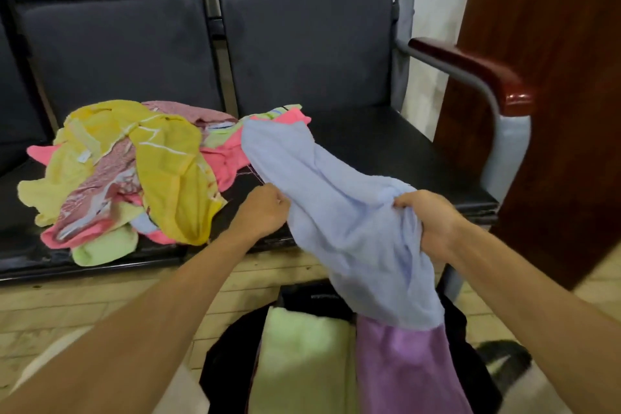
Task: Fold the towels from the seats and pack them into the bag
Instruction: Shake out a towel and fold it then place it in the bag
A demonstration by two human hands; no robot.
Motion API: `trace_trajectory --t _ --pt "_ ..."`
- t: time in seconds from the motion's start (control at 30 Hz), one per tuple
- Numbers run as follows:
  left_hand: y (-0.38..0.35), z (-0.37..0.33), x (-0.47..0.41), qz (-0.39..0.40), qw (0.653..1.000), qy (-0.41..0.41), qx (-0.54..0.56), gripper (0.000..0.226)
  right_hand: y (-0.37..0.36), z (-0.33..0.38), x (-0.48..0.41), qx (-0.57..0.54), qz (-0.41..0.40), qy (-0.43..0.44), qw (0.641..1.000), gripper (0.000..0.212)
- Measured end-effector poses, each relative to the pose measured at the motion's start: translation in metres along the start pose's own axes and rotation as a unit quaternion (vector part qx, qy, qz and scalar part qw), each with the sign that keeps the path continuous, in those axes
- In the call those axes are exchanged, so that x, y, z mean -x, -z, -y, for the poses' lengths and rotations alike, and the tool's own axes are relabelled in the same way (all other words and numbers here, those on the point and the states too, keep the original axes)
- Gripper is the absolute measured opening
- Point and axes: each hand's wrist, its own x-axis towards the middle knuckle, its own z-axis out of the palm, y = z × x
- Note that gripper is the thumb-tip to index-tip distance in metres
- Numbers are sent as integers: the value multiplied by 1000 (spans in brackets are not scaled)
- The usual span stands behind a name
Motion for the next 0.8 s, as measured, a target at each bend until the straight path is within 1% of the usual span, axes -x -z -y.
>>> trace_trajectory --t 0.07,0.1,0.17,0.23,0.3,0.37,0.43,0.5,0.53,0.57,0.6,0.63,0.67,0.7,0.73,0.8 --pt "-10 1 -4 6 999 10 -39 42 -2 -1 -3 21 15 26 999 23" --pt "-14 1 -4 11 997 17 -76 51 -2 -1 -5 20 18 37 999 28" --pt "-17 1 -2 13 990 14 -141 58 2 -7 -12 -8 30 55 998 38" --pt "-16 0 1 11 988 -8 -153 51 3 -13 -12 -6 52 60 997 42" --pt "-15 0 4 11 991 -38 -131 37 1 -18 -7 -11 69 50 996 42" --pt "-17 0 7 -5 992 -59 -115 22 -1 -23 -2 -6 85 37 996 39" --pt "-18 -3 12 -22 994 -62 -86 14 -2 -25 4 8 105 45 993 31" --pt "-17 -8 20 -18 999 -47 0 13 -4 -24 12 21 116 71 990 20" --pt "-15 -13 26 -9 998 -28 62 16 -5 -24 14 22 105 92 990 16" --pt "-12 -18 33 -4 990 1 140 20 -7 -23 17 8 86 110 990 16" --pt "-9 -23 39 3 970 43 240 21 -8 -21 18 -20 59 124 990 17" --pt "-6 -27 45 10 933 95 346 21 -10 -21 19 -57 42 120 990 16" --pt "-4 -30 50 9 890 149 431 22 -11 -21 20 -90 31 91 991 15" --pt "-2 -32 56 3 855 180 486 25 -11 -24 20 -120 31 53 991 22" --pt "-2 -31 60 -4 838 187 513 26 -9 -27 20 -137 40 29 989 29" --pt "-2 -25 69 -18 822 188 537 20 -8 -34 22 -115 82 29 990 25"
